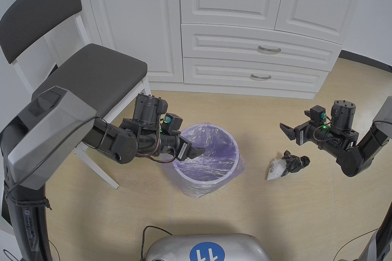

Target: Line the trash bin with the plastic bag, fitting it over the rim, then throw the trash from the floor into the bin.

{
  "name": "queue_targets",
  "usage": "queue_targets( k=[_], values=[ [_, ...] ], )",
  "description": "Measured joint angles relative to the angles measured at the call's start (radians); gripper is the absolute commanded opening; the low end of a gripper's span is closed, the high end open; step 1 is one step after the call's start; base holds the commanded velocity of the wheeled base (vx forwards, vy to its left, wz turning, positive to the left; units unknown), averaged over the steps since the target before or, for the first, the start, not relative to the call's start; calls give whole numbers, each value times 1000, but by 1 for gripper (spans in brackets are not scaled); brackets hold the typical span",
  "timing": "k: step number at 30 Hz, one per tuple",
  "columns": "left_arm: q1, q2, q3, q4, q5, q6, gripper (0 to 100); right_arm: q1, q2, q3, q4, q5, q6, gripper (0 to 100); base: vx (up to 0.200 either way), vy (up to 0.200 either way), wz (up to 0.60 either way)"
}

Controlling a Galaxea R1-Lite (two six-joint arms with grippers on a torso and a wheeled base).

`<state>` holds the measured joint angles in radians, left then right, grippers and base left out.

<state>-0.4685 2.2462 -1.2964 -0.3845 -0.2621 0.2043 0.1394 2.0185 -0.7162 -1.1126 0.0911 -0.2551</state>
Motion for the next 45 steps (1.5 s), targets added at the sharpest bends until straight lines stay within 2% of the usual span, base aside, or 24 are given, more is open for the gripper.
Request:
queue_targets(
  k=[3,7,11,14,19,22,27,30,32,35,39,40,45],
  values=[
    [4,74,-90,43,-44,76,100,-7,0,34,-111,1,-53,100,0,0,0],
    [16,150,-181,92,-90,167,100,-19,16,46,-197,2,-76,100,0,0,0],
    [26,222,-273,153,-120,196,100,-37,38,40,-237,16,-78,100,0,0,0],
    [34,267,-331,184,-128,204,100,-42,48,36,-245,53,-55,100,0,0,0],
    [39,331,-410,199,-136,209,100,-27,43,34,-233,107,62,100,0,0,0],
    [40,358,-432,201,-141,209,100,-10,17,30,-184,113,134,100,0,0,0],
    [36,386,-446,201,-145,209,100,27,-56,-2,48,109,271,100,0,0,0],
    [32,399,-448,201,-147,209,100,50,-105,-44,195,93,350,100,0,0,0],
    [29,406,-450,201,-148,209,100,62,-135,-85,266,58,392,100,0,0,0],
    [26,415,-455,202,-148,208,100,78,-163,-140,327,-6,437,100,0,0,0],
    [23,430,-464,201,-150,208,100,91,-187,-171,335,-20,446,100,0,0,0],
    [23,433,-465,200,-150,208,0,91,-190,-174,333,-20,446,100,0,0,0],
    [22,439,-467,199,-190,207,0,87,-198,-179,313,-19,447,100,0,0,0]
  ],
)
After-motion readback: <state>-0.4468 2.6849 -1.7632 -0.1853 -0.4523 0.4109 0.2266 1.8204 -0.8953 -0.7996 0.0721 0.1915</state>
